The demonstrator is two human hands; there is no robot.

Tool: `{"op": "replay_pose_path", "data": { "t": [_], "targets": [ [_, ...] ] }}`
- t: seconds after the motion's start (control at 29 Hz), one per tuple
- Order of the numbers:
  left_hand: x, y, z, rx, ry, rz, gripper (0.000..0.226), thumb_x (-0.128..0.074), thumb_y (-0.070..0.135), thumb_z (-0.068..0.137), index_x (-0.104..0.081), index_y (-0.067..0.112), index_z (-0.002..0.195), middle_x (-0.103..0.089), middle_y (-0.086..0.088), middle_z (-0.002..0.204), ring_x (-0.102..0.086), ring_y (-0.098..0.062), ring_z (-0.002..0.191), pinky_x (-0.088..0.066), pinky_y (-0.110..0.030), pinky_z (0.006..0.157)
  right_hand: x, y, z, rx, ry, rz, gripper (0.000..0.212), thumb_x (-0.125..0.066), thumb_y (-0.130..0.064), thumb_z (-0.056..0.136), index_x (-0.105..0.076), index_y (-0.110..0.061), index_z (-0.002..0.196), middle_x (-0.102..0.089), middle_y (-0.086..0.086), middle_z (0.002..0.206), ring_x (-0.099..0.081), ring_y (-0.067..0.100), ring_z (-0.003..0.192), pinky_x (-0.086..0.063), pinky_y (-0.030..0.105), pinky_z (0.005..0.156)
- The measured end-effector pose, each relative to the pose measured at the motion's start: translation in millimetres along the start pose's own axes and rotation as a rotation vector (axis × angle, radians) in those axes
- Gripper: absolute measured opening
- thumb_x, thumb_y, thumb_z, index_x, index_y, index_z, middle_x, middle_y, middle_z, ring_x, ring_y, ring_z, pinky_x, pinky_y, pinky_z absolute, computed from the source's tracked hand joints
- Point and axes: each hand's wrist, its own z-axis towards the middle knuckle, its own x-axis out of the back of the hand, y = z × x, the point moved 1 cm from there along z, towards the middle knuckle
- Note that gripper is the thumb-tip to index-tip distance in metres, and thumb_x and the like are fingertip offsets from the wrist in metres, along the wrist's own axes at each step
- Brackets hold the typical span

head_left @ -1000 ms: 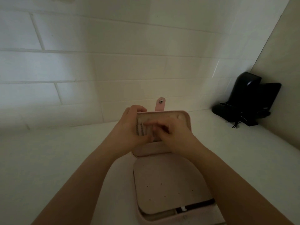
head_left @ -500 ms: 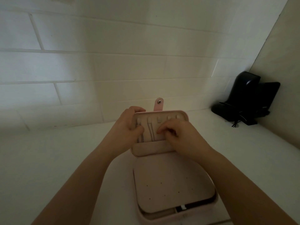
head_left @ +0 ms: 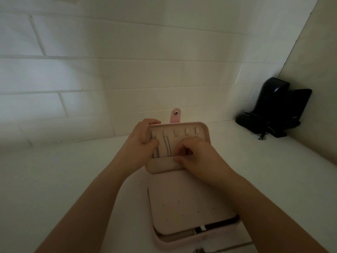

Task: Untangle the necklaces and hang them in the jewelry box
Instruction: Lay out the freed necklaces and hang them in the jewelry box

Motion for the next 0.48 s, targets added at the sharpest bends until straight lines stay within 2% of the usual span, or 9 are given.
{"op": "replay_pose_path", "data": {
  "t": [0.14, 0.31, 0.38, 0.48],
  "targets": [
    [-4.0, -7.5, -2.0, 0.042, -0.02, -0.006, 0.05, -0.051, 0.004, 0.082, -0.041, 0.034, 0.121, -0.045, 0.005, 0.122, -0.048, 0.005, 0.091, -0.041, -0.016, 0.076, -6.8, 0.4, 0.1, 0.011, 0.119, -0.107, 0.008, -0.068, -0.022, 0.077, -0.061, -0.023, 0.081, -0.052, -0.012, 0.079, -0.047, 0.007, 0.08, -0.038, 0.021, 0.074],
    [-14.0, -20.9, -8.9, 0.148, -0.101, 0.099, 0.057, -0.054, 0.01, 0.084, -0.031, 0.023, 0.135, -0.033, 0.0, 0.137, -0.035, -0.003, 0.109, -0.029, -0.015, 0.086, 1.0, 5.0, -6.6, -0.096, 0.114, -0.028, 0.002, -0.061, -0.024, 0.084, -0.06, -0.026, 0.082, -0.051, -0.015, 0.081, -0.044, 0.002, 0.079, -0.032, 0.006, 0.067],
    [-15.5, -22.6, -12.5, 0.191, -0.156, 0.13, 0.06, -0.06, 0.022, 0.084, -0.03, 0.024, 0.136, -0.031, -0.002, 0.14, -0.036, -0.007, 0.113, -0.032, -0.014, 0.086, 5.0, 6.4, -13.0, -0.143, 0.074, -0.037, 0.004, -0.059, -0.026, 0.085, -0.059, -0.028, 0.083, -0.047, -0.019, 0.079, -0.045, 0.004, 0.084, -0.03, 0.006, 0.067],
    [-14.3, -22.9, -17.9, 0.247, -0.229, 0.211, 0.08, -0.064, 0.051, 0.072, -0.027, 0.024, 0.138, -0.027, -0.003, 0.143, -0.035, -0.019, 0.127, -0.03, -0.03, 0.105, 10.4, 5.9, -23.2, -0.207, 0.024, -0.059, 0.005, -0.057, -0.028, 0.087, -0.062, -0.028, 0.088, -0.047, -0.019, 0.082, -0.046, 0.007, 0.089, -0.029, 0.008, 0.067]
  ]
}}
